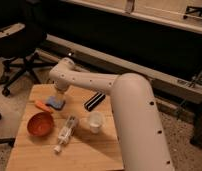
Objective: Wipe the white sponge on the table
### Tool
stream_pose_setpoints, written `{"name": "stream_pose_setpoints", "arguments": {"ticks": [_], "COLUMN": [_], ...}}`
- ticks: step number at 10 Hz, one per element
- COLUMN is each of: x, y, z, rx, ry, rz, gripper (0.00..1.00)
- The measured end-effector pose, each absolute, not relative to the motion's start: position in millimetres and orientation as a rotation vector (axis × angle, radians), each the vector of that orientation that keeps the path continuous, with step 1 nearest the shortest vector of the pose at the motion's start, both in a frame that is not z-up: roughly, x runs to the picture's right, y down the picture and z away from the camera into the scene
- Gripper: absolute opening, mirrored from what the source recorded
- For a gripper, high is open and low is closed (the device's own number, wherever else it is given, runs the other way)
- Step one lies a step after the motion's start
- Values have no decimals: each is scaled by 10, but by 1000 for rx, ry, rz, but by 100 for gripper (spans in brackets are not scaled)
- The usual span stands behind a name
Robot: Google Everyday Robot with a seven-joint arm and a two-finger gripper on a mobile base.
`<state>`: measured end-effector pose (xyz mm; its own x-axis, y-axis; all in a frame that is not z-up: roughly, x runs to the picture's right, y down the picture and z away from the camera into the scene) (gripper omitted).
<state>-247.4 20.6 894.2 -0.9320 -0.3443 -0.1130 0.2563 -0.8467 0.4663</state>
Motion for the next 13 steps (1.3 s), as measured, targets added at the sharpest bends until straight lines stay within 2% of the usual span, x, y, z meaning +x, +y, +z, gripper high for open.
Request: {"name": "stream_pose_setpoints", "arguments": {"ticks": [5,10,13], "x": [-2803,-2653,-2631], "y": [471,553,548], "z": [9195,9484,9547], "rx": [240,144,127], "ry": [-692,-719,-731], "rz": [-2790,-2771,-2773], "gripper": [80,78,47]}}
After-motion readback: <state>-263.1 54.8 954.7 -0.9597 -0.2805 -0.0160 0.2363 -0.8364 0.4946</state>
